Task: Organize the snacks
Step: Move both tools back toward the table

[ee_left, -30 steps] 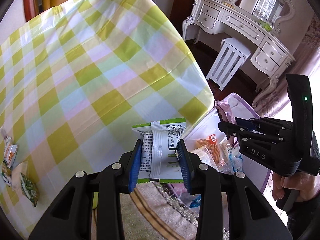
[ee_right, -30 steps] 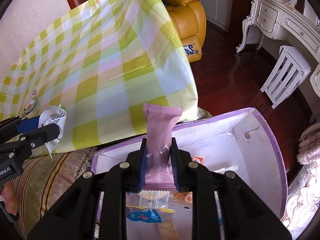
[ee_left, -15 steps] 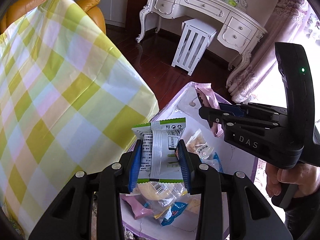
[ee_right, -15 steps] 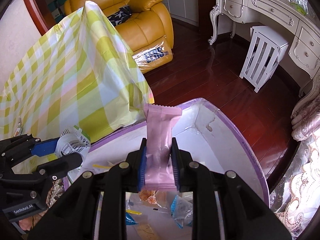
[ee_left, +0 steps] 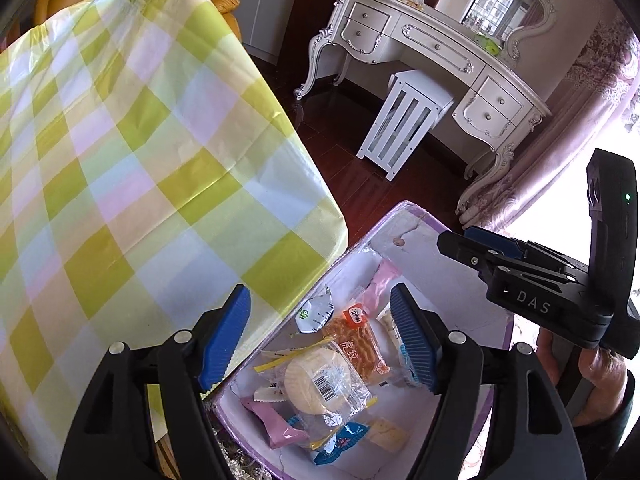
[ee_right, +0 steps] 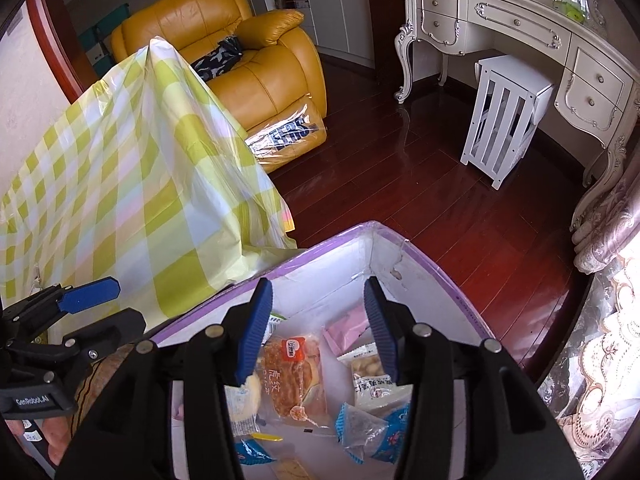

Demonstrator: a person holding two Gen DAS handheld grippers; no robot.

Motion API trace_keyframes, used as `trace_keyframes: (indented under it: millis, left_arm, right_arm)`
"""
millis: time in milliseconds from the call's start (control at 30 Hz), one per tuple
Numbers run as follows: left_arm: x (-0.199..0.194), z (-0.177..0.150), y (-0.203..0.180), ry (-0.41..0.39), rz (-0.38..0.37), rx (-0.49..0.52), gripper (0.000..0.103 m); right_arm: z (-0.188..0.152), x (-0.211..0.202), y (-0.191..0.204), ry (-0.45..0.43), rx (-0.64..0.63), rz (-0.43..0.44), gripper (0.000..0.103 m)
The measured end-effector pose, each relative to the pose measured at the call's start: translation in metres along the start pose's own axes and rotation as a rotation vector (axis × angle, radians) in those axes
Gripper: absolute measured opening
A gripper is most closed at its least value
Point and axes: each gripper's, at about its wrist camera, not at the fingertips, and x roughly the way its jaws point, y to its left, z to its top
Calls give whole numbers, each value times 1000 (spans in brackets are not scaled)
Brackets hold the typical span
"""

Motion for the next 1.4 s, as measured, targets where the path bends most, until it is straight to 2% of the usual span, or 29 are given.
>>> trace_keyframes:
  millis: [200, 600, 967, 1233, 1400]
  left_arm:
    - [-20, -3, 21, -54, 27, -65, 70]
    - [-57, -9, 66, -164, 78, -194, 70]
    - [-103, -30, 130, -257, 144, -333, 69]
    - [-141, -60, 180, -319, 186, -460, 69]
    - [-164, -85, 213, -351, 218, -546, 65]
  right_arm:
    - [3, -5, 16, -5, -20, 12, 48]
    - [11, -8, 63, 7, -51, 94, 48]
    - [13, -10, 140, 26, -165, 175, 53]
    - [-2, -9, 202, 66, -265, 237, 54]
    - [-11, -10, 238, 86, -315, 273, 55]
